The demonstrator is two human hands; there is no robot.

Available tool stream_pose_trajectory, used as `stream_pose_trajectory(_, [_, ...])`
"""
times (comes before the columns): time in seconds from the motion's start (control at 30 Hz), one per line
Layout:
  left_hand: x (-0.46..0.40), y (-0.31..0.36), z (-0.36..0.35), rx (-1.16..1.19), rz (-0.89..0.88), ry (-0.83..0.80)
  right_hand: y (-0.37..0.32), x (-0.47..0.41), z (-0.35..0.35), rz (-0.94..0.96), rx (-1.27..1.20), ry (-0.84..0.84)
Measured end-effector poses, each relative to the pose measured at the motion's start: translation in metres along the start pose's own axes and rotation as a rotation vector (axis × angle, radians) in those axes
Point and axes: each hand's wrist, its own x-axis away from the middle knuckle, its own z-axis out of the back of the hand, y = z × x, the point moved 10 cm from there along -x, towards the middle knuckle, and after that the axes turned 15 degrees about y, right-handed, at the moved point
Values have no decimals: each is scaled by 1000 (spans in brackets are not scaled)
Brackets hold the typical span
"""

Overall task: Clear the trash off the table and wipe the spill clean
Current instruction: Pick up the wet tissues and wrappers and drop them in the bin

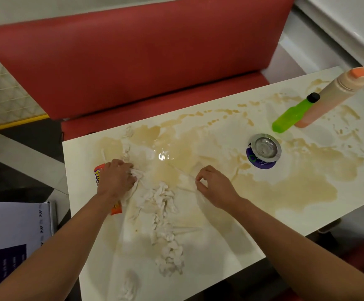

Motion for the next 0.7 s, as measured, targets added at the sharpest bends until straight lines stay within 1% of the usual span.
stream_pose_trajectory(0.17, [-1,3,-2,-51,-30,19,-4,21,5,-39,-97,12])
stream_pose_trajectory(0.33, [-4,5,3,-18,-69,0,1,41,20,-78,-209,42])
stream_pose_trajectory(0.43, [-2,15,11,-13,-107,24,9,52,31,-110,-269,70])
stream_pose_trajectory(0.7, [4,76,42,220,-63,46,39,71,77,-203,-366,142])
